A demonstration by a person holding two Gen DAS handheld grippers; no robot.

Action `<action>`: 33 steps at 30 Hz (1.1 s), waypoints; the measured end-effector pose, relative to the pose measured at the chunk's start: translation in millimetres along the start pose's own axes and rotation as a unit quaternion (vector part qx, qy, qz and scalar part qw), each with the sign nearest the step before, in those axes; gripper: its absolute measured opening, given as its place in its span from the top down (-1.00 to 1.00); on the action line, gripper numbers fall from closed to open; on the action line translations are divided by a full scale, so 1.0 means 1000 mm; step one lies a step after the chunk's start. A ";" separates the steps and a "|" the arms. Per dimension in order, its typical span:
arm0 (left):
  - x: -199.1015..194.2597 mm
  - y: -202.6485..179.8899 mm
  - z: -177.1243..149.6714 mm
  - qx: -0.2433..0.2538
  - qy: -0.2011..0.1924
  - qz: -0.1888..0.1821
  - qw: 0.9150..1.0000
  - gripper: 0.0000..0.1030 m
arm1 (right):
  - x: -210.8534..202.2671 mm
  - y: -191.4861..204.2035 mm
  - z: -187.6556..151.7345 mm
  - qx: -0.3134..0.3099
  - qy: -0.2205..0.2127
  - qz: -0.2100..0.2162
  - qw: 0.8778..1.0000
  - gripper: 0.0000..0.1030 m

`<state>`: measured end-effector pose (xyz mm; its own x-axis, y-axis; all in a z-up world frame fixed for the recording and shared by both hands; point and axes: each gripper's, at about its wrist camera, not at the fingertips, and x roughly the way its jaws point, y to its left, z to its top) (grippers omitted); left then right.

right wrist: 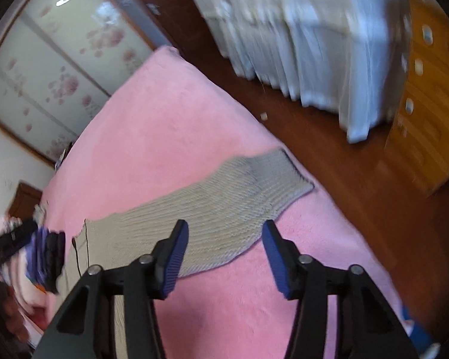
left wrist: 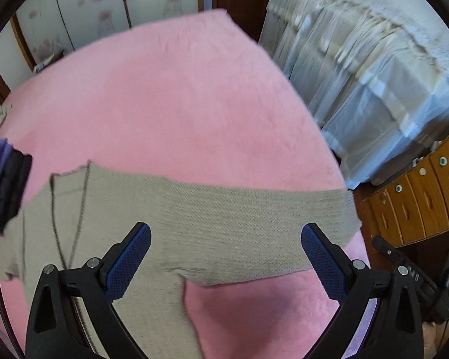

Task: Fold large clothes
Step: 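Move the right tool to the sleeve cuff and grasp it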

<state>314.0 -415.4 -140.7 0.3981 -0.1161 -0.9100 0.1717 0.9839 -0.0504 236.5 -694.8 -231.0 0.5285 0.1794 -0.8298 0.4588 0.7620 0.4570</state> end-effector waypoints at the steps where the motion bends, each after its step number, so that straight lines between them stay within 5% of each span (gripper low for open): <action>1: 0.009 -0.003 0.001 0.000 0.008 -0.003 1.000 -0.95 | 0.007 -0.007 0.001 0.014 0.006 0.000 1.000 0.07; 9: 0.045 -0.007 -0.001 -0.008 0.042 -0.014 0.999 -0.95 | 0.074 -0.075 0.013 0.168 0.041 0.019 0.985 0.13; 15: 0.058 0.002 -0.002 -0.025 0.067 -0.029 0.997 -0.95 | 0.101 -0.083 0.017 0.194 0.052 0.035 0.979 0.28; 19: 0.055 0.007 -0.003 -0.028 0.071 -0.027 0.997 -0.95 | 0.112 -0.076 0.024 0.183 0.058 0.037 0.981 0.84; 25: 0.041 0.027 0.000 -0.040 0.055 -0.017 0.998 -0.95 | 0.079 -0.041 0.034 0.127 0.030 0.045 0.990 0.85; 33: 0.007 0.094 -0.002 -0.065 0.028 0.003 0.997 -0.95 | 0.018 0.077 0.024 -0.029 0.016 0.123 0.992 0.85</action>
<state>330.7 -323.4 -152.8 0.3477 -0.1055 -0.9316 0.0487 0.9943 -0.0944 298.3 -648.4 -202.8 0.5956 0.3840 -0.7056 0.2759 0.7271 0.6286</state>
